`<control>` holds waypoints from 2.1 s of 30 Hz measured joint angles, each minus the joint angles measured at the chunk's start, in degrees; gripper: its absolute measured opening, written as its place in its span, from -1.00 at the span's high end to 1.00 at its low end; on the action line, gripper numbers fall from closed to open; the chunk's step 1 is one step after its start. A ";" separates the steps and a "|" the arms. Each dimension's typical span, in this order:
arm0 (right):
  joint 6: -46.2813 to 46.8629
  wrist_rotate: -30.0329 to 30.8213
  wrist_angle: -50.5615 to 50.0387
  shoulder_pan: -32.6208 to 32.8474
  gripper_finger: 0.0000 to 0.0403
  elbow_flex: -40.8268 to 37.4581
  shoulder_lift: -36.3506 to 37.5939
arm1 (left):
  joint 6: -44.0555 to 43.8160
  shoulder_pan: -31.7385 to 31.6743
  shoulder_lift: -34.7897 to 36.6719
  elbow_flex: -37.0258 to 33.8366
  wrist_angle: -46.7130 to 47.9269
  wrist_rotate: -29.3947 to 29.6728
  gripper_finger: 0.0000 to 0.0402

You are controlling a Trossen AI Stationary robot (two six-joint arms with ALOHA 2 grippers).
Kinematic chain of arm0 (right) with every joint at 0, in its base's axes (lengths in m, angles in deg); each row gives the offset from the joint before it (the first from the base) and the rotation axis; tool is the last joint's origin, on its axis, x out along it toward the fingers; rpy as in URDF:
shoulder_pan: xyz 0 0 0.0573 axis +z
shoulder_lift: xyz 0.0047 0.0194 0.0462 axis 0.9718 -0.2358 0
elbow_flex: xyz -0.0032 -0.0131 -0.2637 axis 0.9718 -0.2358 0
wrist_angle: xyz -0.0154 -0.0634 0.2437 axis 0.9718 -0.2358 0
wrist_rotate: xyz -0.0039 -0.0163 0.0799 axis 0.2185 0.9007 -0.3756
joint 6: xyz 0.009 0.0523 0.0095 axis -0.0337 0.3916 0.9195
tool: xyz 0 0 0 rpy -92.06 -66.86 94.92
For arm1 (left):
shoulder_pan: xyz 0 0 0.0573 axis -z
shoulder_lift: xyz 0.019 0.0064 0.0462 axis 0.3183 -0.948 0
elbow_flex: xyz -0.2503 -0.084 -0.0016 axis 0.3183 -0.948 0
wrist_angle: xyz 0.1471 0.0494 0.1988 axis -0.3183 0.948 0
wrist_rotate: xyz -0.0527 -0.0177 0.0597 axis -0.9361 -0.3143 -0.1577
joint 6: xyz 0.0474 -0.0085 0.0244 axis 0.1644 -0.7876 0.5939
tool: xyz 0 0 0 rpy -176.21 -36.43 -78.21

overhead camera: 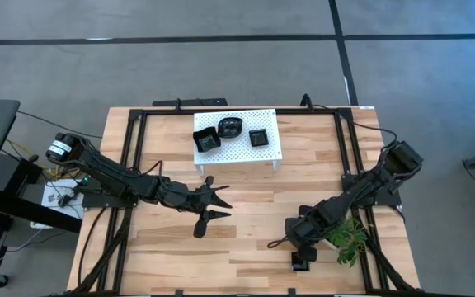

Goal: Pick & Place Mini shaped plates
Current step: Stack the black distorted square plate on top of the black distorted square plate on the shelf

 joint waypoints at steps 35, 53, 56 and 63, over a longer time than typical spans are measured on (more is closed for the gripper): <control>-57.89 -2.47 17.41 -13.34 0.99 12.47 3.41 | 6.47 -2.96 -16.24 5.12 -12.81 -13.26 0.46; -58.50 -4.61 14.78 -14.47 0.97 12.47 3.39 | 6.25 -4.20 -19.30 5.68 -11.85 -16.42 0.83; -58.53 -4.73 15.28 -14.80 0.98 12.45 3.39 | 6.27 -4.15 -19.28 5.68 -11.85 -18.03 0.94; -58.53 -4.85 16.84 -15.19 0.91 12.38 3.34 | 9.01 -4.23 -19.23 5.68 -11.04 -18.21 0.96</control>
